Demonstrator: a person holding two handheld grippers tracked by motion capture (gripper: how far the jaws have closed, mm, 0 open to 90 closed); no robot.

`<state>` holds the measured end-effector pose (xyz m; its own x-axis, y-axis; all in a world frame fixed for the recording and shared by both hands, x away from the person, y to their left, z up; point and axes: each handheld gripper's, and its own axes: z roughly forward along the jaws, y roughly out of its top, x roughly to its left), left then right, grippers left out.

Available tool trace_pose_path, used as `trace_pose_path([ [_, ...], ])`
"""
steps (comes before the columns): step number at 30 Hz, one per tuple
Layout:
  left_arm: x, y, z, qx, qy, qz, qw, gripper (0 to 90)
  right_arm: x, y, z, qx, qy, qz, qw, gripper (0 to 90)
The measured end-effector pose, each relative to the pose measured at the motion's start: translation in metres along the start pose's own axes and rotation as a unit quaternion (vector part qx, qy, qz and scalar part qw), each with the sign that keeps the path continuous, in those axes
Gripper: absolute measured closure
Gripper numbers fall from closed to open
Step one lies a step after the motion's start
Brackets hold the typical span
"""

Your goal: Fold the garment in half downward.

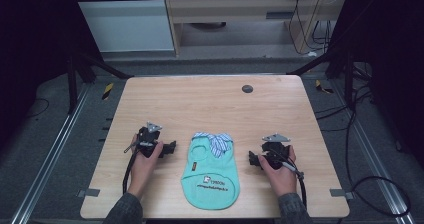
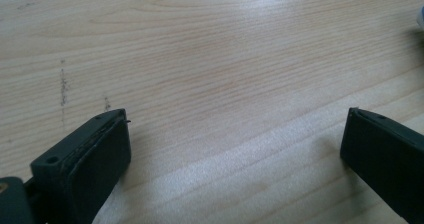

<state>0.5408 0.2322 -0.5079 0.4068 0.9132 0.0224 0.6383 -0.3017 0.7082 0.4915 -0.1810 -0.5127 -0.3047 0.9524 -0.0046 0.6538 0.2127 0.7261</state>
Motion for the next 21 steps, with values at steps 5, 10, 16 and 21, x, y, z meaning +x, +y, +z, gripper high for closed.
trace_pose_path([
  [5,-0.005,-0.003,-0.003,0.000,0.005,-0.005,1.0000,0.0,-0.001,0.000,0.000,0.000,0.007,-0.004,1.0000,0.9],
  [10,-0.008,-0.005,-0.005,0.001,0.002,-0.003,1.0000,0.0,-0.001,0.001,0.000,0.001,0.008,-0.004,1.0000,0.7],
  [16,-0.010,-0.008,-0.010,-0.001,-0.007,0.010,0.9999,2.1,-0.002,0.001,0.001,0.002,0.011,-0.005,0.9999,0.5],
  [21,-0.014,-0.007,-0.016,-0.011,-0.019,0.030,0.9993,3.7,-0.002,0.002,0.000,-0.013,0.013,-0.010,0.9998,13.7],
])
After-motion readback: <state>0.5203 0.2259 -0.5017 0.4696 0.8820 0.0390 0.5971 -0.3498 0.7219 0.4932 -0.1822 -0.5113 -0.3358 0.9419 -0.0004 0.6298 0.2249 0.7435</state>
